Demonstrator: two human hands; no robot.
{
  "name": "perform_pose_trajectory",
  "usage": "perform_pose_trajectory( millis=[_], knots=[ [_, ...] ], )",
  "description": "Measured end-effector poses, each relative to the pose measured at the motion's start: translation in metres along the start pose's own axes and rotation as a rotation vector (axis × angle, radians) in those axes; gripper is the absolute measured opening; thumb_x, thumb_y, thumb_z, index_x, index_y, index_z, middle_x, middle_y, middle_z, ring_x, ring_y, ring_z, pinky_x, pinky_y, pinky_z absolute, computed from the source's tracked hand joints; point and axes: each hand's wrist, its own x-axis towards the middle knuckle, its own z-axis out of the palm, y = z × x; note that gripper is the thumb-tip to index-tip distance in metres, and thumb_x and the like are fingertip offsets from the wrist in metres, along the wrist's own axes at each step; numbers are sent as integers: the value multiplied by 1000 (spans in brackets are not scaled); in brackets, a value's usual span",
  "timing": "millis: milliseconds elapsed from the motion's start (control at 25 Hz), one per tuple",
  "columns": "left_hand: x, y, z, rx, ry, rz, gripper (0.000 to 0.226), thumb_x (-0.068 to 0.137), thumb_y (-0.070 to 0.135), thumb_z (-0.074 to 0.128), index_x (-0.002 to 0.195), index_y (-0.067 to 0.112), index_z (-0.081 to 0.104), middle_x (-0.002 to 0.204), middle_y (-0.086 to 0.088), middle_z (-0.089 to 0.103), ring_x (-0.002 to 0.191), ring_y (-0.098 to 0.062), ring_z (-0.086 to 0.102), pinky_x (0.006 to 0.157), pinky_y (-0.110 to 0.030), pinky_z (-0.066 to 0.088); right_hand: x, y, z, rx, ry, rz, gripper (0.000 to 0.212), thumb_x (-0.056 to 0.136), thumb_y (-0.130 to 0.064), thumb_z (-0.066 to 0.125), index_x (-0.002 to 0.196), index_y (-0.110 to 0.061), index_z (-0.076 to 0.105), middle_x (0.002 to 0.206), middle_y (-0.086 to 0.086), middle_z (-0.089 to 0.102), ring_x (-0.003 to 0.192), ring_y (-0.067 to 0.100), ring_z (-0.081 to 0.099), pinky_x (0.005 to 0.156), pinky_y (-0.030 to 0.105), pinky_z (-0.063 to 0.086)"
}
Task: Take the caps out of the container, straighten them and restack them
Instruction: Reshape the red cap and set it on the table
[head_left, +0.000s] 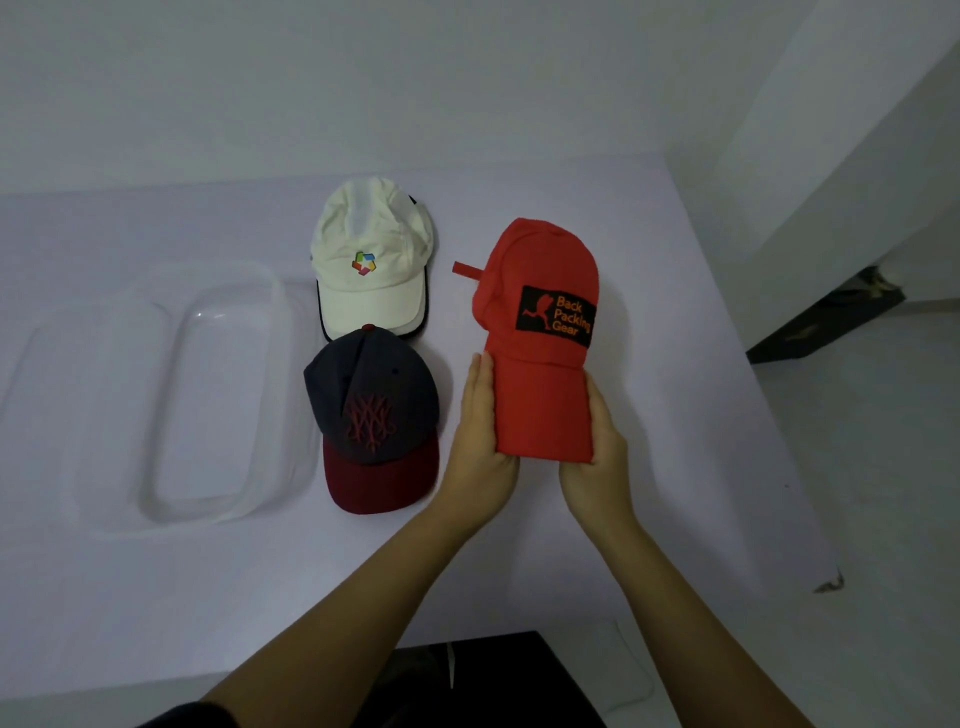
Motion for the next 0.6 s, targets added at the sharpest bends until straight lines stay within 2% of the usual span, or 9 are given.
perform_pose_trajectory(
  millis=[80,200,320,400,520,600],
  knots=[
    [-3,9,-3,-127,-39,-59,67,90,25,40,145,23,2,155,-9,22,141,-20,29,116,-34,26,0,-7,5,87,-6,34,52,93,-10,50,141,-21,33,115,-27,49,99,-22,52,83,1,42],
    [-3,14,-6,-188,-73,-82,72,88,23,39,148,17,1,156,-7,21,141,-15,28,115,-29,26,-1,-16,10,209,-40,80,45,96,-4,43,138,-17,34,113,-22,50,92,-23,54,75,0,43],
    [-2,17,-7,-221,-85,-90,66,94,14,39,150,16,3,155,-3,23,138,-6,29,113,-18,27,-1,-24,15,259,-68,106,37,97,-5,40,129,-25,36,108,-20,51,84,-25,54,69,-2,43],
    [-1,22,-5,-245,-81,-106,61,98,3,37,150,16,7,154,-5,26,136,-5,32,110,-14,29,-1,-26,19,279,-64,112,31,98,-9,39,121,-30,38,105,-22,50,80,-27,54,67,-3,42],
    [2,27,-4,-293,-62,-102,60,98,3,38,149,15,9,153,-9,28,137,-14,34,111,-19,31,-1,-28,19,266,-74,89,33,97,-10,41,118,-34,37,106,-24,49,83,-27,52,69,-3,42],
    [7,22,-9,-248,-42,-59,65,95,15,42,148,17,3,154,-11,25,139,-18,31,114,-29,30,4,-30,12,177,-86,-4,40,95,-10,45,127,-31,34,113,-24,48,95,-24,52,80,3,45]
  ],
)
